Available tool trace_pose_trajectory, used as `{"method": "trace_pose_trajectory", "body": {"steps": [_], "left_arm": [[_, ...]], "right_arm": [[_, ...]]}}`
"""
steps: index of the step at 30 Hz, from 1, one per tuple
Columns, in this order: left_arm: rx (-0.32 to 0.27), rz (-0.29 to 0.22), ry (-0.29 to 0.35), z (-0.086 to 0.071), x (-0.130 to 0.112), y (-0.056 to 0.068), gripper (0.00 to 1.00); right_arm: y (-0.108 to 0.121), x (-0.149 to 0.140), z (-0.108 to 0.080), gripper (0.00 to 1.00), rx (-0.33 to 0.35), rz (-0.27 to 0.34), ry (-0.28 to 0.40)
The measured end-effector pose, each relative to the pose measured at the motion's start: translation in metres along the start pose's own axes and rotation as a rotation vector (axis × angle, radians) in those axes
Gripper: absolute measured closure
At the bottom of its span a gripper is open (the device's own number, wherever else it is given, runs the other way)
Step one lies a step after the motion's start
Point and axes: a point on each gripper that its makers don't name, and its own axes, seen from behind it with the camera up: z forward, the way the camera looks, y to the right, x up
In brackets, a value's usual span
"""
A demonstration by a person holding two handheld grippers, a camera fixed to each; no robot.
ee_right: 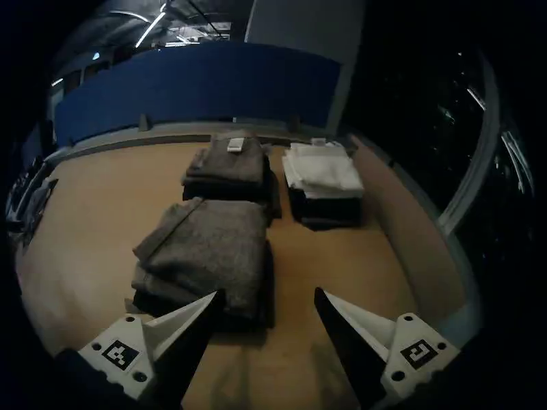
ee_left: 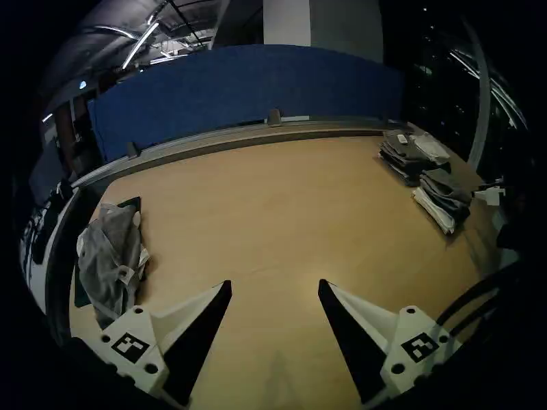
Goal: Fold towel
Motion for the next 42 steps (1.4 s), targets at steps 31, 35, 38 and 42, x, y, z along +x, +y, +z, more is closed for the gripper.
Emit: {"method": "trace_pose_trajectory", "body": {"steps": [31, 35, 38, 42], "left_arm": [[0.013, -0.013, 0.002, 0.002, 0.002, -0.010, 0.06], [0.014, -0.013, 0.002, 0.003, 0.002, -0.009, 0.06], [0.014, -0.015, 0.000, 0.003, 0.001, -0.009, 0.06], [0.014, -0.015, -0.003, 0.004, 0.000, -0.010, 0.06]], "right_arm": [[-0.071, 0.053, 0.022, 0.00, 0.127, -0.040, 0.072], [-0.076, 0.043, 0.025, 0.00, 0.136, -0.049, 0.055], [-0.081, 0.027, 0.028, 0.00, 0.139, -0.060, 0.032], [-0.085, 0.005, 0.034, 0.00, 0.144, -0.063, 0.002]]}}
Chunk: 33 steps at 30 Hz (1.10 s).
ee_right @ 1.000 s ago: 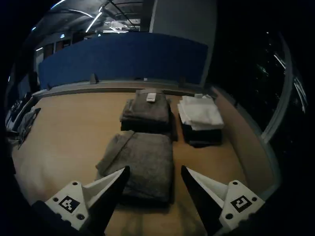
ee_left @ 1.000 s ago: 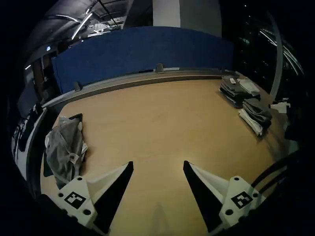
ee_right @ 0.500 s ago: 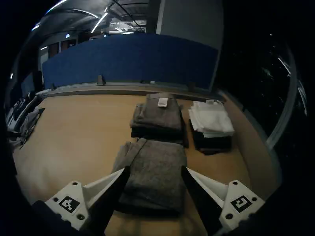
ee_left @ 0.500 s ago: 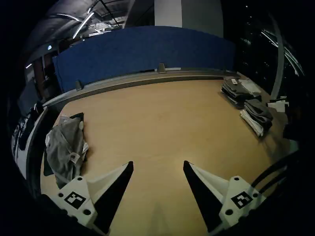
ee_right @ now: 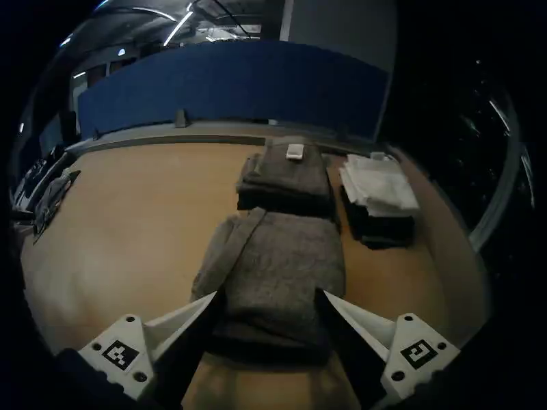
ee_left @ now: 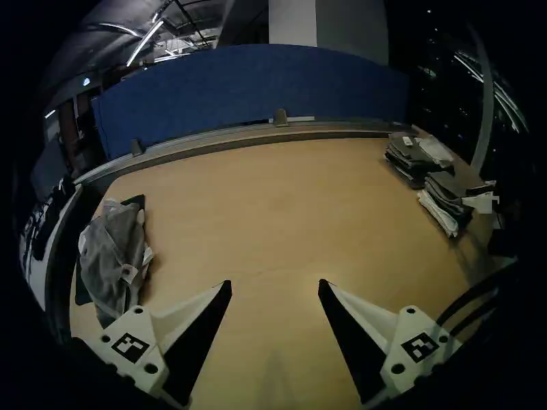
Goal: Fold towel
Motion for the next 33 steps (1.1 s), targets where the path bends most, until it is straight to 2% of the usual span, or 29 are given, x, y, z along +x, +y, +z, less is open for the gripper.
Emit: {"method": "trace_pose_trajectory", "body": {"steps": [5, 9, 14, 18, 27, 30, 33], "left_arm": [[0.002, 0.003, -0.002, 0.000, -0.001, -0.001, 0.06], [0.003, 0.002, 0.001, 0.000, 0.001, -0.002, 0.06], [0.006, -0.002, 0.008, 0.001, 0.004, -0.003, 0.06], [0.008, -0.005, 0.012, 0.001, 0.006, -0.004, 0.06], [0.010, -0.008, 0.022, 0.000, 0.007, -0.005, 0.06], [0.014, -0.014, 0.039, -0.001, 0.011, -0.006, 0.06], [0.021, -0.024, 0.066, -0.002, 0.016, -0.008, 0.06]], "right_arm": [[-0.003, -0.019, 0.007, 0.00, 0.012, 0.015, -0.024], [-0.003, -0.019, 0.007, 0.00, 0.018, 0.024, -0.023], [-0.001, -0.005, 0.001, 0.00, 0.011, 0.024, 0.000], [0.002, 0.015, -0.009, 0.00, 0.001, 0.030, 0.048], [0.000, 0.026, -0.017, 0.00, -0.004, 0.034, 0.074], [-0.003, 0.034, -0.020, 0.00, -0.007, 0.042, 0.104], [-0.008, 0.048, -0.025, 0.00, -0.011, 0.058, 0.161]]}}
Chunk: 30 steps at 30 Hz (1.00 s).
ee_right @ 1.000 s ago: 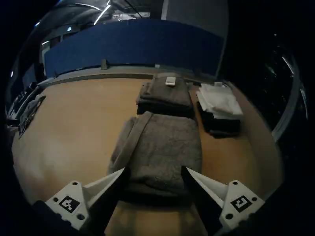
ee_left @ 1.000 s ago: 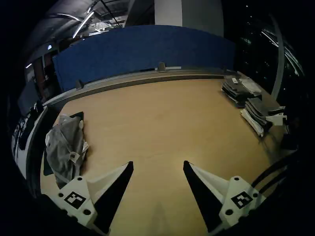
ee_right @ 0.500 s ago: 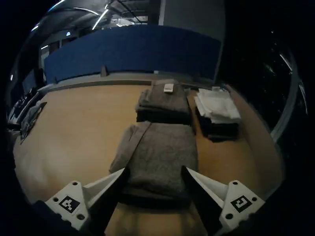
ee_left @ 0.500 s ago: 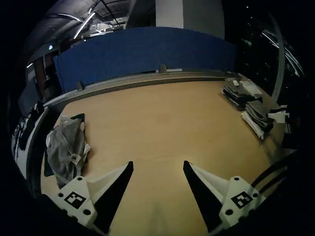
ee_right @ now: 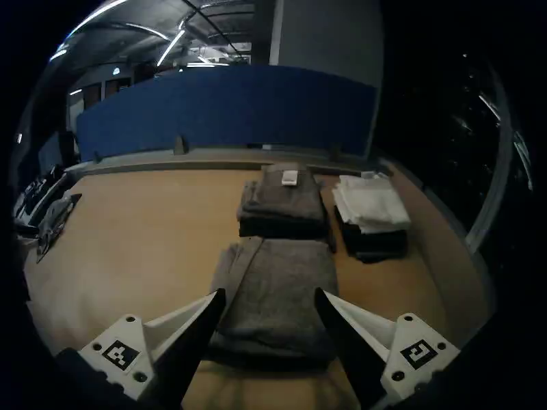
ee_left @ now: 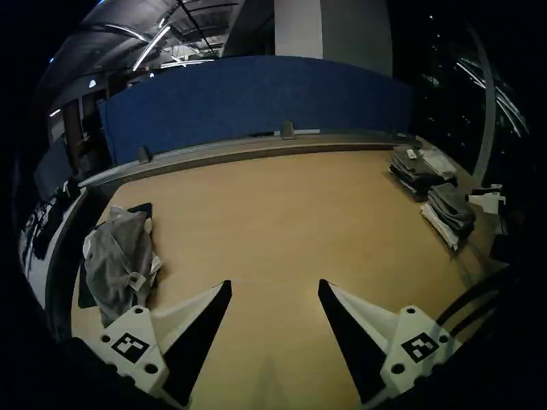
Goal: Fold towel
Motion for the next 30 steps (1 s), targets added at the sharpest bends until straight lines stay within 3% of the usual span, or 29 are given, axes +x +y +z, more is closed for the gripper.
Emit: {"method": "trace_pose_trajectory", "body": {"steps": [8, 12, 17, 20, 24, 30], "left_arm": [[0.020, -0.043, 0.113, -0.007, 0.022, -0.005, 0.06], [0.026, -0.073, 0.245, -0.022, 0.049, -0.008, 0.06], [0.066, -0.112, 0.425, -0.052, 0.087, -0.022, 0.06], [0.104, -0.122, 0.496, -0.067, 0.102, -0.032, 0.06], [0.134, -0.115, 0.535, -0.078, 0.110, -0.037, 0.06], [0.147, -0.113, 0.537, -0.081, 0.104, -0.040, 0.06]], "right_arm": [[-0.023, 0.061, -0.024, 0.00, 0.040, 0.089, 0.285], [-0.024, 0.084, -0.042, 0.00, 0.033, 0.133, 0.405], [-0.027, 0.090, -0.051, 0.00, 0.023, 0.129, 0.443], [-0.029, 0.093, -0.054, 0.00, 0.015, 0.124, 0.458], [-0.034, 0.095, -0.056, 0.00, 0.015, 0.119, 0.466], [-0.044, 0.095, -0.058, 0.00, 0.022, 0.092, 0.458]]}}
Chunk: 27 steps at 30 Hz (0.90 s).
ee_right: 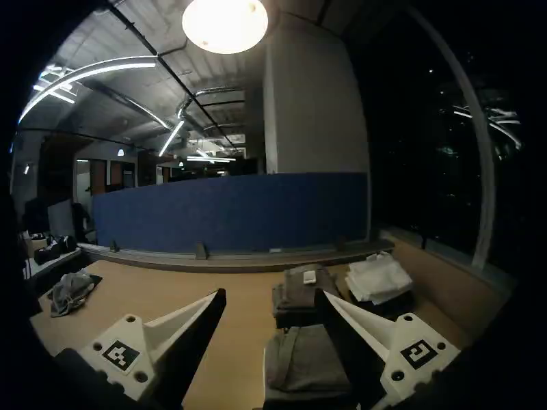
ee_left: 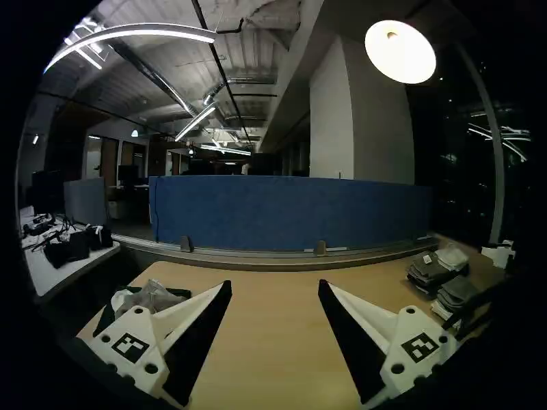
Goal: Fold towel
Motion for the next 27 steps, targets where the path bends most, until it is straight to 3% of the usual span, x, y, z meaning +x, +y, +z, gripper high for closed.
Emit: {"method": "trace_pose_trajectory", "body": {"steps": [14, 27], "left_arm": [[0.030, 0.032, -0.004, -0.007, -0.022, -0.007, 0.06], [0.080, 0.070, 0.049, -0.012, -0.032, -0.026, 0.06]], "right_arm": [[-0.015, 0.009, -0.011, 0.00, 0.022, -0.031, -0.021], [-0.008, 0.011, -0.030, 0.00, -0.008, 0.018, -0.076]]}}
